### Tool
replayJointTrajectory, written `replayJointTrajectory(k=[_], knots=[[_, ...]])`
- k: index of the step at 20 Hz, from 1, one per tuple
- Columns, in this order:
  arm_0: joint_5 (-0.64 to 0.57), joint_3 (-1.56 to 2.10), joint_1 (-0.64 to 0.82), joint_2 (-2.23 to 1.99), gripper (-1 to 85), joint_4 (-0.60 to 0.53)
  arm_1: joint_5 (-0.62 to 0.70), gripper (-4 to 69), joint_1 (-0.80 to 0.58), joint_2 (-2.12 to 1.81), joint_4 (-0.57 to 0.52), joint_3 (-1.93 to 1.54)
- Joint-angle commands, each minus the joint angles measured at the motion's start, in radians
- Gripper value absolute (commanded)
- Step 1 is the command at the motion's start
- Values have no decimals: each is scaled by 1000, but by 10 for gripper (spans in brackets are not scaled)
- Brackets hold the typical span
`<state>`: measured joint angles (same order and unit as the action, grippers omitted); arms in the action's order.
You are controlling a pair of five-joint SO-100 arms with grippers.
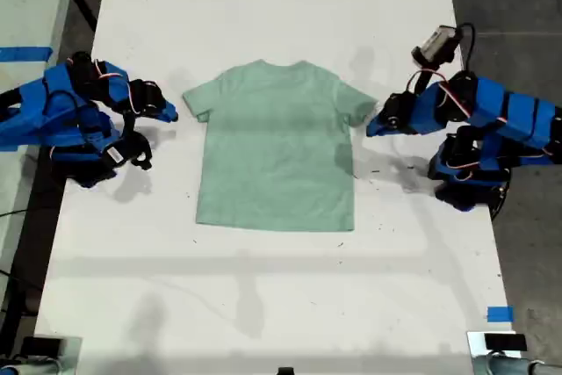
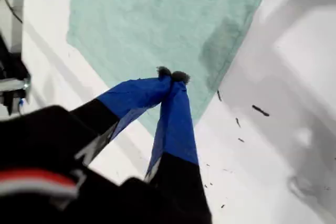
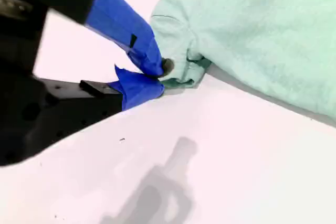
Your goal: Fold tshirt
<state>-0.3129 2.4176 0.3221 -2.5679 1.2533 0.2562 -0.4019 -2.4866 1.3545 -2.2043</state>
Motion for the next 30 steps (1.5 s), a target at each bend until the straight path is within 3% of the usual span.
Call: replayJointTrajectory(k=[1,10,14,15,16,17,18,25,30], knots=[[-103,-298,75,213,0,83,153,-10,-97,192,75,281],[-285,-764,331,592,0,331,512,-11,-419,491,229,695],[-282,-772,327,634,0,331,586,-7,-491,506,224,683],[-282,-764,325,635,0,325,603,26,-505,506,212,658],[-281,-756,325,635,0,321,626,87,-518,502,184,621],[-281,-753,325,635,0,318,650,218,-531,494,143,574],[-281,-753,325,635,0,313,678,267,-543,497,101,523],[-281,-752,307,655,0,291,781,285,-629,595,-278,120],[-279,-753,302,657,0,288,796,285,-597,792,-411,110]])
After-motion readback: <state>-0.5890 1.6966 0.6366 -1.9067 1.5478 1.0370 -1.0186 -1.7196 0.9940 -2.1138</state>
